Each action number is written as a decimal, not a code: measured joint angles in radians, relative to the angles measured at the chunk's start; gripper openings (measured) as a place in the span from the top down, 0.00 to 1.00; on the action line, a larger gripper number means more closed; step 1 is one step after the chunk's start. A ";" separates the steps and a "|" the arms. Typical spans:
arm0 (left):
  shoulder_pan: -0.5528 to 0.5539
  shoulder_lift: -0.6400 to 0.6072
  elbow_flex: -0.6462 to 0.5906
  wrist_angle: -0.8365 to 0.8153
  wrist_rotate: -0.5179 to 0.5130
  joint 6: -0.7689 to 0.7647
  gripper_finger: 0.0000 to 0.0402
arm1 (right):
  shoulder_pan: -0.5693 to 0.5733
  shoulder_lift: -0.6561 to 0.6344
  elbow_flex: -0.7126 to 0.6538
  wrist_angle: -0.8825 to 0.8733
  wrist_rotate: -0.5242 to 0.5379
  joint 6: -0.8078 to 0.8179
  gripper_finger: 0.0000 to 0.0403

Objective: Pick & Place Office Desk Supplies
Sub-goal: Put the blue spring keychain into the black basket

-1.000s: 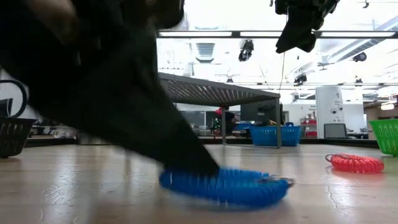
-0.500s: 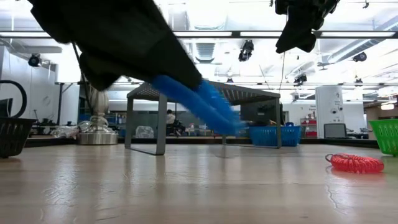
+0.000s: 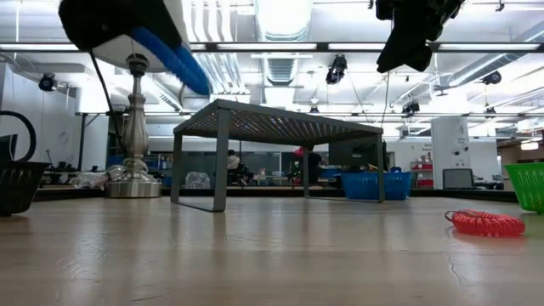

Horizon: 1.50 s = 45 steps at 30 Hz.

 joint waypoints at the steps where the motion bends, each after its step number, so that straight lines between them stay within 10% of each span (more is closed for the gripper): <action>1: 0.000 -0.011 0.000 -0.008 0.000 0.000 0.97 | 0.000 0.000 0.000 0.000 0.000 0.000 0.79; 24: 0.007 -0.065 0.000 -0.197 0.062 -0.074 0.93 | 0.000 0.000 0.000 0.000 0.000 0.000 0.79; 45: -0.016 -0.224 0.001 -0.853 0.325 -0.916 0.93 | 0.000 0.000 0.000 0.000 0.000 0.000 0.79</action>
